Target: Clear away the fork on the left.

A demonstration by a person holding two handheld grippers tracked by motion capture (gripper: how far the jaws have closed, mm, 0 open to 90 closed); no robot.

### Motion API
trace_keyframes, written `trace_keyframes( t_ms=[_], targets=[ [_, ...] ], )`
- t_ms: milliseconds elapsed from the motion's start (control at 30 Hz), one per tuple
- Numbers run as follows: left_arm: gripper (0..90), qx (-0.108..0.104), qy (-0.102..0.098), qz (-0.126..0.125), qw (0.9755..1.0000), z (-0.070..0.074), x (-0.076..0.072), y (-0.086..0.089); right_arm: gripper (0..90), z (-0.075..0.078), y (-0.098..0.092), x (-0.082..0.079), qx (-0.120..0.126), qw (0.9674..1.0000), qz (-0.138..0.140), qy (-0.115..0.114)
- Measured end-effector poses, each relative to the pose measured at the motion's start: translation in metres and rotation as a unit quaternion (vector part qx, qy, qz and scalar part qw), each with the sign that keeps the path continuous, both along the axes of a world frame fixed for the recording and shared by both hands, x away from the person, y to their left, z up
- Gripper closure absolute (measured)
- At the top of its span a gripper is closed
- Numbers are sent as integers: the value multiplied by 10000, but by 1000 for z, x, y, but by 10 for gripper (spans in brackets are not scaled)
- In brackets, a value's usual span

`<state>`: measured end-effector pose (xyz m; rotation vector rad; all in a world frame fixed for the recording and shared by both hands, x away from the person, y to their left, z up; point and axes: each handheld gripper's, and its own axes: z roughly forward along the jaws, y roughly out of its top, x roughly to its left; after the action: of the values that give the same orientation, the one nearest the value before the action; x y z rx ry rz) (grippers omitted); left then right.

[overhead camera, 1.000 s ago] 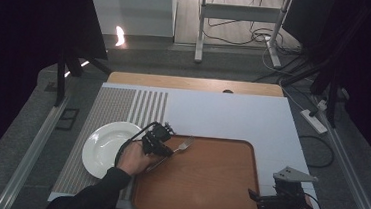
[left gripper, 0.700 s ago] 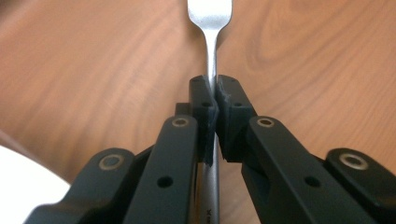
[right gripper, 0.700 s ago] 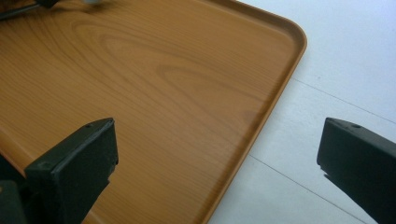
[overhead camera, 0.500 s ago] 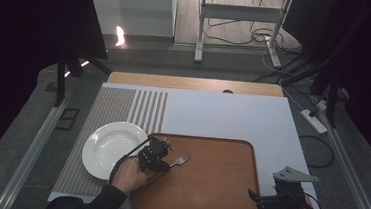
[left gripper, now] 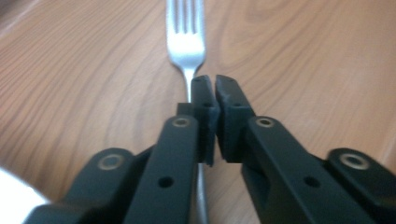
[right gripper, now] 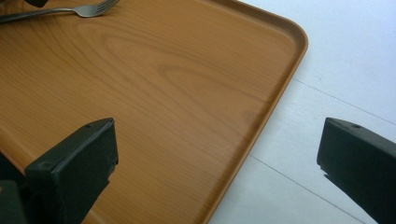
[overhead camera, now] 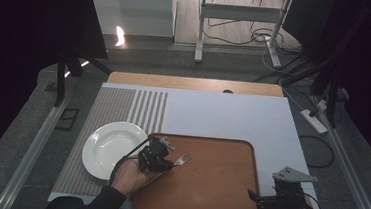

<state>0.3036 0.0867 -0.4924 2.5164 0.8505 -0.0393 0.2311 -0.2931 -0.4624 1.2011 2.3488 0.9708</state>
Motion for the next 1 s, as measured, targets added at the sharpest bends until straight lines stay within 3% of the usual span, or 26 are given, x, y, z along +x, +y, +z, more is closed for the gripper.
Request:
trace_keyframes(
  t_ms=[133, 367, 500, 533, 700, 1000],
  targets=[
    [891, 205, 11, -115, 9997, -8, 2, -9, 0, 0, 0, 0, -12, 10000, 16, 0],
    [892, 236, 48, -36, 9997, -15, 8, -8, 0, 0, 0, 0, -7, 10000, 28, 10],
    [892, 322, -11, 143, 9994, -14, 11, -2, 0, 0, 0, 0, -16, 10000, 45, 9],
    [892, 382, -37, 292, 9988, -14, 14, 2, 0, 0, 1, 0, -20, 10000, 52, 9],
    [892, 425, 23, 555, 9976, -15, 21, 18, 0, -1, 1, 0, -24, 10000, 59, 16],
    [890, 522, 103, 818, 9952, -14, 26, 35, 0, -1, 1, 0, -48, 10000, 77, 25]
  ],
)
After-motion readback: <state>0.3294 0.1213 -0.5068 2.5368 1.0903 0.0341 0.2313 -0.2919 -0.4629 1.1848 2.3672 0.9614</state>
